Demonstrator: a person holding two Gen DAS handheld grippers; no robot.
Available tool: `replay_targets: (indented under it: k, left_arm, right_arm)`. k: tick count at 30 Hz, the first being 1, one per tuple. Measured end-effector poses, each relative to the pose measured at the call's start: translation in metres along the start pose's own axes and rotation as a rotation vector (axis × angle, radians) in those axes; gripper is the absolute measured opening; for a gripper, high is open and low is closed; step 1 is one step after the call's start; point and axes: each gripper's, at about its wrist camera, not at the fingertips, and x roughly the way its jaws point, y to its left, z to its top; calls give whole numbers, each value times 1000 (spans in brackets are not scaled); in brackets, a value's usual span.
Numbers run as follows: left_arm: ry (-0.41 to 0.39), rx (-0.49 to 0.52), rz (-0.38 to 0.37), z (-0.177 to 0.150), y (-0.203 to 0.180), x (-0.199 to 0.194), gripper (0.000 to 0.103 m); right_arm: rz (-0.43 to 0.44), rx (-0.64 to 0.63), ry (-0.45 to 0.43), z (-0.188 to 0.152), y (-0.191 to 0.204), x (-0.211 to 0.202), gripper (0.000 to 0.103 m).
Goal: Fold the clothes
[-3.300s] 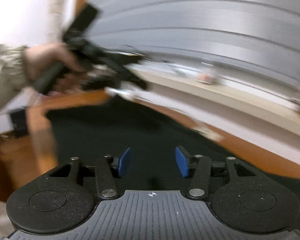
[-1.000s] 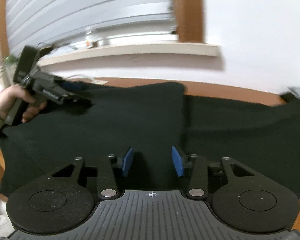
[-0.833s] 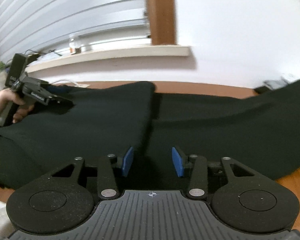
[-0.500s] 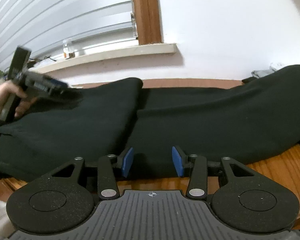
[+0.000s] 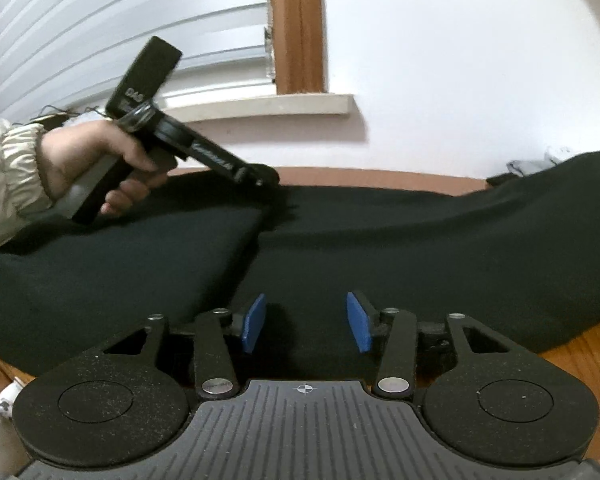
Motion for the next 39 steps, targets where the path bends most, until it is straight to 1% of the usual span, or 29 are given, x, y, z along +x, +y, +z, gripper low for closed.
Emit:
replay_targets:
  k: [2,4,5,6,8,11,12,14,16,18,19,20,21,23,24,25,26,27,28,29,31,32,34,35,36,37,38,39]
  left_arm:
    - [-8,16,-13,-1,-2,2,43]
    - [-18,46,2,-3,-7,2,30]
    - [-27,42,8,-2,-7,1,24]
    - [-37,37,13,-2,-6,-1,22]
    - [-86,6,-2,-1,-3,-16,21]
    - [-189,-37,-22,7,7,-46,21]
    - [-206,-47,-16,13,11,-51,21]
    - [-205,-51,5,23,17,-49,21]
    - [-185,-46,38,23,21,-38,21]
    - [-91,-65,-21,17,25,-17,24]
    - [-57,-52,-13,12,23,-7,29]
    - [-47,-20,18,8,18,-2,34]
    - [-52,14,46,4,13,1,34]
    - [-67,4,51,1,13,2,35]
    - [-69,-5,50,0,15,1,37]
    - [-73,-8,56,-2,16,1,44]
    - [-77,-11,63,-4,17,1,60]
    - [-70,-11,70,-5,16,5,66]
    - [-55,-10,69,-5,15,8,69]
    - [-60,-7,70,-5,15,8,72]
    - [-56,12,99,-5,11,8,79]
    - [-54,22,113,-5,9,8,80]
    - [-56,38,137,-5,6,8,83]
    - [-57,46,149,-5,4,8,89]
    - [-61,46,151,-5,4,8,93]
    - [-66,46,152,-5,4,7,101]
    - [-76,49,140,-6,4,6,103]
    - [-79,51,132,-6,4,5,103]
  right_arm:
    - [-1,-2,-10,-3,2,-1,50]
    - [-3,-2,-22,-5,2,-3,50]
    - [-4,-3,-23,-5,2,-3,50]
    - [-4,-6,-22,-5,2,-4,50]
    - [-2,-14,-23,-5,1,-3,50]
    - [6,-13,-34,-7,0,-5,50]
    - [6,-13,-37,-7,0,-5,50]
    - [3,-16,-36,-7,0,-6,50]
    - [3,-16,-36,-8,0,-7,51]
    - [3,-16,-37,-8,-1,-7,51]
    - [3,-16,-37,-8,-1,-8,51]
    - [2,-17,-34,-8,0,-8,51]
    - [0,-18,-31,-7,0,-8,51]
    - [-5,-28,-21,-5,1,-8,51]
    - [-8,-37,-15,-4,2,-9,51]
    - [-8,-44,-10,-4,3,-10,51]
    - [-5,-48,-6,-3,3,-11,51]
    - [0,-47,-3,-4,3,-13,51]
    - [7,-43,-1,-4,3,-16,52]
    - [14,-40,1,-5,3,-18,56]
    - [11,-41,-2,-8,4,-23,59]
    - [7,-44,-4,-9,5,-26,61]
    - [-32,5,-40,-11,-1,-34,62]
    - [-50,49,-63,-10,-8,-38,62]
    - [-63,103,-85,-10,-18,-43,61]
    - [-77,145,-100,-9,-27,-46,57]
    - [-92,177,-109,-7,-35,-49,40]
    - [-107,208,-119,-5,-44,-51,28]
